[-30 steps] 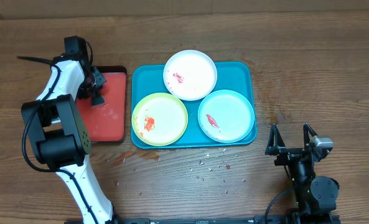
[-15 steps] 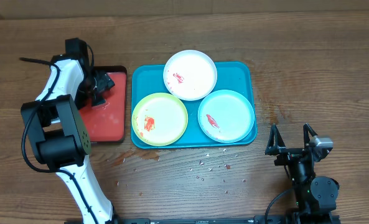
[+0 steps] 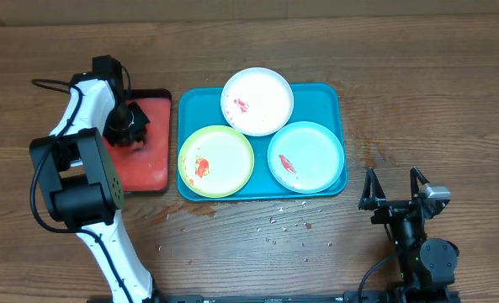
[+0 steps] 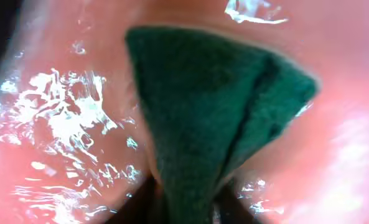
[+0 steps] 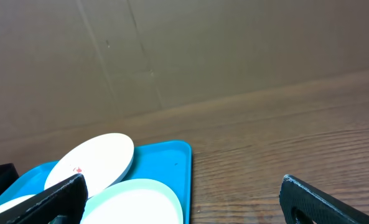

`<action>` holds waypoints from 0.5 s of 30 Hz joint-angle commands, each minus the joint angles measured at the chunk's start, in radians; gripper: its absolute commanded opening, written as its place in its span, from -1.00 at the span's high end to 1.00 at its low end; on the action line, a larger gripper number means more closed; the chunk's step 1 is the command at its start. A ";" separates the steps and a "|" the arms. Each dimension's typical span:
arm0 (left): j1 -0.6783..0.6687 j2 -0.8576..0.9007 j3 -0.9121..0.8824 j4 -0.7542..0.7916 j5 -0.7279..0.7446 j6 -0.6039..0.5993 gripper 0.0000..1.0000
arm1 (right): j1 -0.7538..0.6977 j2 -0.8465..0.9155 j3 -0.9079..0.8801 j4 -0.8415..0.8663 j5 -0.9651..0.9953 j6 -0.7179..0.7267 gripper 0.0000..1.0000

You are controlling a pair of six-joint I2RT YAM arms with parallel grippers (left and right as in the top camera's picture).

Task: Clean dirty plates on tray and stack at the side
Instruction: 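Grasp the green sponge with the left gripper and dip it in liquid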

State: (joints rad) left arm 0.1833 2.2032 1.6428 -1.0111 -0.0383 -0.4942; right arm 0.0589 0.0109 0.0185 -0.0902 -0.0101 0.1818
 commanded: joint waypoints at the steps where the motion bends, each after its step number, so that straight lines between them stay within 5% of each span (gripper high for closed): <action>1: -0.001 0.034 -0.023 -0.015 -0.009 0.001 -0.99 | -0.006 -0.008 -0.010 0.006 0.009 -0.007 -1.00; 8: -0.001 0.034 -0.023 -0.030 -0.008 0.000 -0.96 | -0.006 -0.008 -0.010 0.006 0.009 -0.007 -1.00; 9: -0.001 0.034 -0.023 -0.029 -0.009 0.001 -0.68 | -0.006 -0.008 -0.010 0.006 0.009 -0.007 -1.00; 12: -0.001 0.034 -0.023 -0.032 -0.009 0.000 0.73 | -0.006 -0.008 -0.010 0.006 0.009 -0.007 -1.00; 13: -0.001 0.034 -0.023 -0.032 -0.009 0.000 0.91 | -0.006 -0.008 -0.010 0.006 0.009 -0.007 -1.00; 15: -0.001 0.034 -0.023 -0.031 -0.009 0.000 0.92 | -0.006 -0.008 -0.010 0.006 0.009 -0.007 -1.00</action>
State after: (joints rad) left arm 0.1822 2.2013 1.6424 -1.0363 -0.0261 -0.4973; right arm 0.0586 0.0109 0.0185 -0.0902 -0.0101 0.1825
